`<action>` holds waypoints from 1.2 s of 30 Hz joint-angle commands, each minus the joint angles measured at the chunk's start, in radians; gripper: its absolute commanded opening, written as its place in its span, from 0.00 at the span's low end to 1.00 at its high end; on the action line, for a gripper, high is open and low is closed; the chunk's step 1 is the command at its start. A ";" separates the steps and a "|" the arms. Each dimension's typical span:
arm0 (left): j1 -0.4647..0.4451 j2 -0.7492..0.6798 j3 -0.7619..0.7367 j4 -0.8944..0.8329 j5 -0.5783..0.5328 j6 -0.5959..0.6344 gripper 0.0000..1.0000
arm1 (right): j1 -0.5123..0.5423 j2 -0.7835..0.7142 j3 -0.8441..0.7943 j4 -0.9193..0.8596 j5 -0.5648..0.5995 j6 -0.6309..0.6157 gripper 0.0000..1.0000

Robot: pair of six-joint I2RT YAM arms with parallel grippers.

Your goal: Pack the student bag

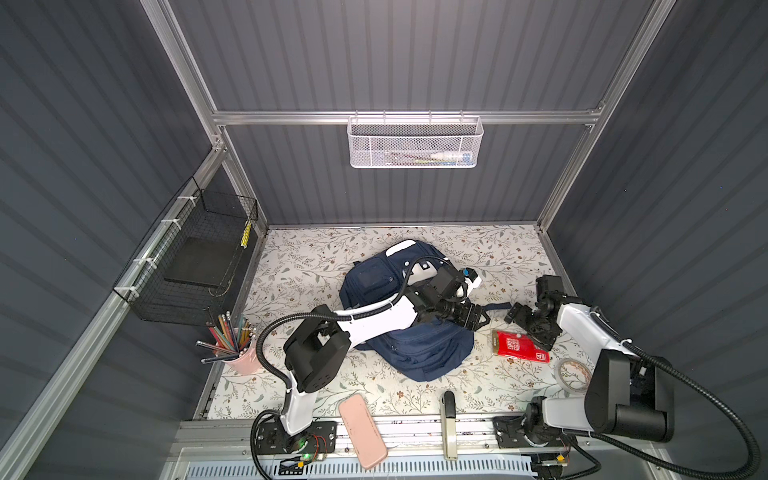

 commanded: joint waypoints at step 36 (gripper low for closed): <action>-0.033 0.508 0.527 -0.149 0.010 0.089 0.57 | -0.084 -0.073 -0.058 0.102 -0.336 0.102 0.95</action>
